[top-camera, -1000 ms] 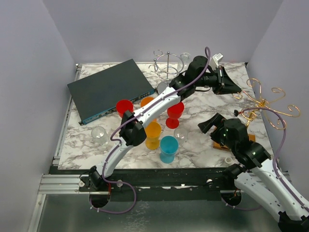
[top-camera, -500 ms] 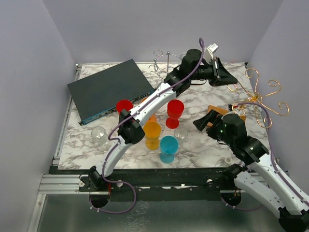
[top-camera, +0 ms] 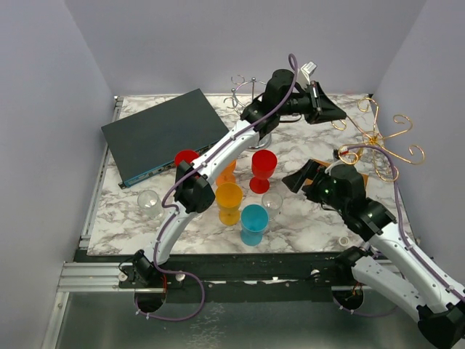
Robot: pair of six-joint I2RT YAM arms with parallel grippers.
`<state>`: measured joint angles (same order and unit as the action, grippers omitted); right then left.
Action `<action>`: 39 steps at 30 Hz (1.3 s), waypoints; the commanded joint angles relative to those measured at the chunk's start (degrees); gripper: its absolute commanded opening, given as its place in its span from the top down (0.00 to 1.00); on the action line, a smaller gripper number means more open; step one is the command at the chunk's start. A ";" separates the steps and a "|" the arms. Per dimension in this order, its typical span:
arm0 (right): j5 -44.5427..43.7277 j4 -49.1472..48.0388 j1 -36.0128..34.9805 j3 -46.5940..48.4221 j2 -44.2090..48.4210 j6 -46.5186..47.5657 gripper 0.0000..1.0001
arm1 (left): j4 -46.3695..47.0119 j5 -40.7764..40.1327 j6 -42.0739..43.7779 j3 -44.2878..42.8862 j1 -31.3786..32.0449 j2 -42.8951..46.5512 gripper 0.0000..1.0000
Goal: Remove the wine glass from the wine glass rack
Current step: Adjust the wine rack at the center of the board.
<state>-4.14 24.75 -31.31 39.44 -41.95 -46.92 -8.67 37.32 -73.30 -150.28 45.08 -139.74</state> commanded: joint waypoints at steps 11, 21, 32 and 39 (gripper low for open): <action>2.89 -7.66 -0.11 -3.37 10.69 3.51 0.01 | 0.92 -5.83 0.57 0.47 -2.37 -0.19 1.00; 10.94 -14.14 -0.11 -4.06 6.06 7.09 0.01 | -0.30 -6.39 0.09 0.09 -2.82 -1.45 1.00; 16.77 -23.01 -0.11 -12.61 13.13 7.01 0.06 | -0.58 -5.66 0.69 1.30 -2.79 -0.51 1.00; 19.15 -27.95 -0.10 -14.24 15.86 7.50 0.09 | -1.35 -5.61 1.05 1.30 -2.77 -0.53 1.00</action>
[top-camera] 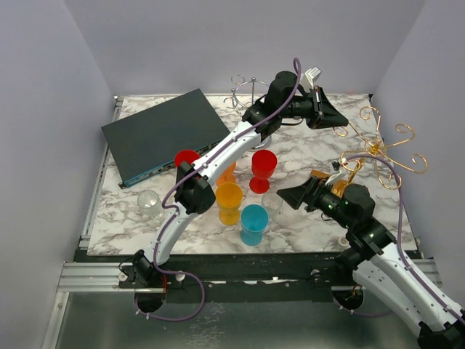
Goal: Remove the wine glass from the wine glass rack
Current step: Adjust the wine rack at the center of the board.
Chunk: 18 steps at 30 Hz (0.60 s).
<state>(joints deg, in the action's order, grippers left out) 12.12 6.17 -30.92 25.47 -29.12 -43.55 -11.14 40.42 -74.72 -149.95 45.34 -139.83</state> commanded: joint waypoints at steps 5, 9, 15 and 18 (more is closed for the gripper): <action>3.14 -11.75 -0.55 -1.49 1.42 3.65 0.09 | 0.98 -7.28 1.88 0.89 -3.12 -0.27 1.00; 2.60 -12.24 -0.47 -1.23 1.17 3.75 0.09 | 1.00 -6.68 1.64 0.80 -3.09 0.30 0.73; 2.33 -12.68 -0.54 -0.08 0.13 4.06 0.08 | 1.03 -6.32 2.07 0.72 -3.14 1.59 0.49; 2.07 -12.78 -0.55 0.18 0.03 4.42 0.08 | 0.94 -5.84 2.12 1.46 -3.13 2.53 0.48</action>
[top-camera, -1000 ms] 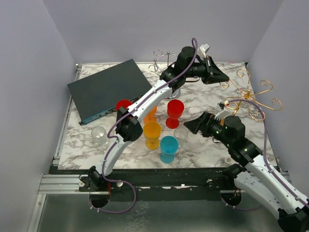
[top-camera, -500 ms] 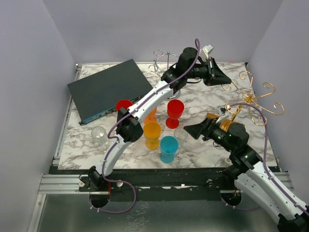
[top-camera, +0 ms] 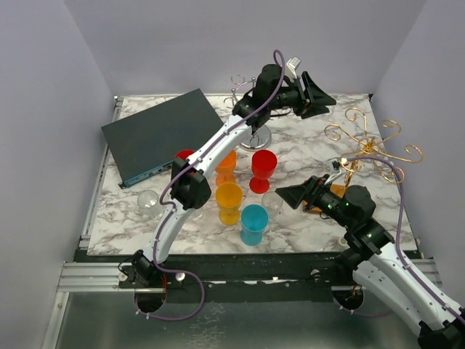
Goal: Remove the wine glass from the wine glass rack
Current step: Adjust the wine rack at the center of the board, then reset both arms
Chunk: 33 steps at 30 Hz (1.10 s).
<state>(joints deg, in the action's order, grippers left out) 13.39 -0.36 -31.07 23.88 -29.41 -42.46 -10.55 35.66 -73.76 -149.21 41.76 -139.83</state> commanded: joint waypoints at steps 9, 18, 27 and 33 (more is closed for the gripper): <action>-3.35 -2.33 -0.39 3.69 -0.25 2.27 0.02 | -0.23 -0.57 4.41 8.02 1.30 7.70 0.44; -3.00 0.00 -0.40 5.62 -0.54 1.94 0.00 | -3.54 -6.61 13.85 18.51 1.58 17.83 0.14; -2.96 0.19 -0.39 6.87 -0.85 0.58 0.00 | -10.67 -20.66 27.33 34.48 1.41 35.63 0.01; -1.97 0.04 -0.39 7.39 -1.00 -0.53 0.00 | -12.94 -30.72 33.88 50.00 1.87 50.78 0.01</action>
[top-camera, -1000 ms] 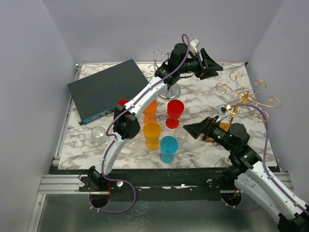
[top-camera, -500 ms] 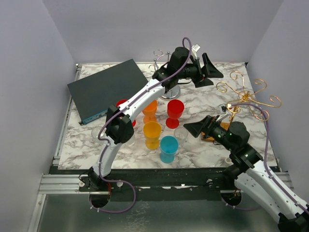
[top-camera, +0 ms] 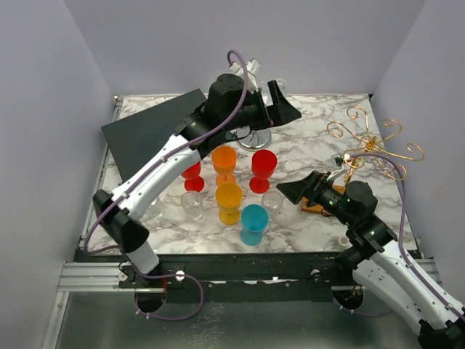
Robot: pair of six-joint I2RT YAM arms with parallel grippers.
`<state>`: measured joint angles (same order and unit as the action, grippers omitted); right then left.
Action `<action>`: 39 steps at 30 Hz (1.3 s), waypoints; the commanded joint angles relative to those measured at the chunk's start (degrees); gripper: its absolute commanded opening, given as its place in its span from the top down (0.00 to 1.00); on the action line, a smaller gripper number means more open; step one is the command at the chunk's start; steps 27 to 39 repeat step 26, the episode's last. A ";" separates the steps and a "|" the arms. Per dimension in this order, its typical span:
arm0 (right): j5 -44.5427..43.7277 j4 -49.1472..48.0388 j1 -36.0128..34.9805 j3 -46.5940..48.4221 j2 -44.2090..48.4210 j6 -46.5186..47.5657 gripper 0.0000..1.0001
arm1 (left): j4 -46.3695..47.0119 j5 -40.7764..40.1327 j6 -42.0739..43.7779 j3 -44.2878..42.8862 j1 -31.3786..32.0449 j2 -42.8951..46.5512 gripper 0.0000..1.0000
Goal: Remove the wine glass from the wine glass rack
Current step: Reset both arms
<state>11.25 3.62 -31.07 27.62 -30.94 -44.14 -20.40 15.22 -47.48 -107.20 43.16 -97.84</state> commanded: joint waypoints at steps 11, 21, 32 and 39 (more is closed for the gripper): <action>-1.94 -1.83 -0.35 2.97 1.42 0.73 0.00 | -8.96 -22.45 11.63 23.67 0.79 27.20 0.01; -2.68 -0.60 -0.39 2.69 2.68 0.64 0.00 | -11.14 -26.73 11.95 27.13 0.81 31.36 0.01; -3.32 -0.58 -0.39 2.37 3.12 0.61 0.00 | -11.50 -27.18 12.40 27.04 0.79 31.47 0.01; -3.32 -0.58 -0.39 2.37 3.12 0.61 0.00 | -11.50 -27.18 12.40 27.04 0.79 31.47 0.01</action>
